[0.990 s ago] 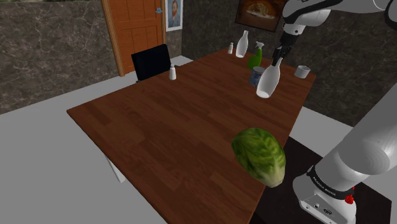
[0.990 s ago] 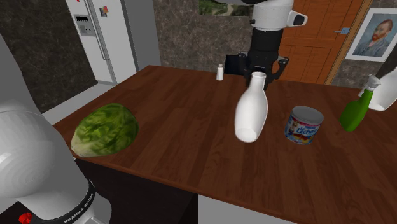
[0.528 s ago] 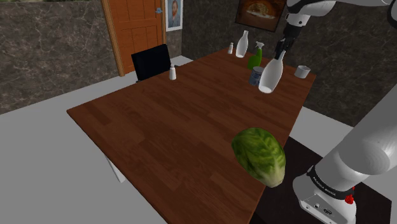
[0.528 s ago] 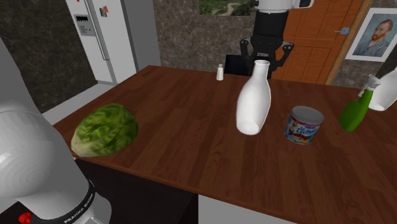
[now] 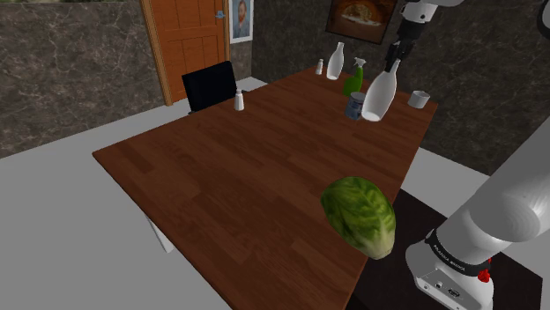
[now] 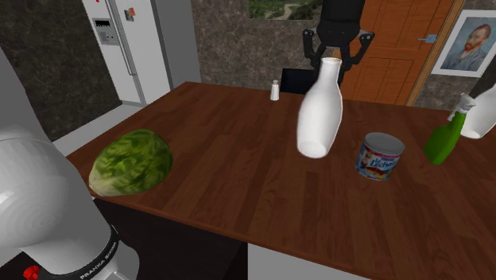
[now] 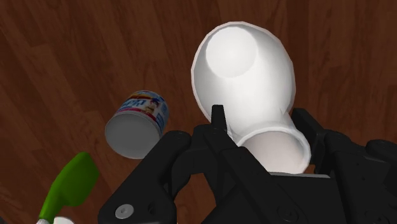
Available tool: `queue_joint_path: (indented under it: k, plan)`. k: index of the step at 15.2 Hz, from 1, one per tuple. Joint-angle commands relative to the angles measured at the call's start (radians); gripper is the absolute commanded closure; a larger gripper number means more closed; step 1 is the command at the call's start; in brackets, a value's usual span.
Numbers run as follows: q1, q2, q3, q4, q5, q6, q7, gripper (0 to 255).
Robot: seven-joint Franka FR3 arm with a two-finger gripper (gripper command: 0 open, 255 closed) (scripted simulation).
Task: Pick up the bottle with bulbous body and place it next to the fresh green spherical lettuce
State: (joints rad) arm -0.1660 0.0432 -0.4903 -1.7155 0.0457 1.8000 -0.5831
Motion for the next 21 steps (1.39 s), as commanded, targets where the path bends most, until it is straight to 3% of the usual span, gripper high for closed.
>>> queue_joint_path:
  k: [1,21]
  plan:
    - [0.0,-0.001,0.0,0.029,-0.001,-0.03,0.002,255]
    - [-0.027,0.086,-0.015,0.404,0.043,-0.329,-0.018,255]
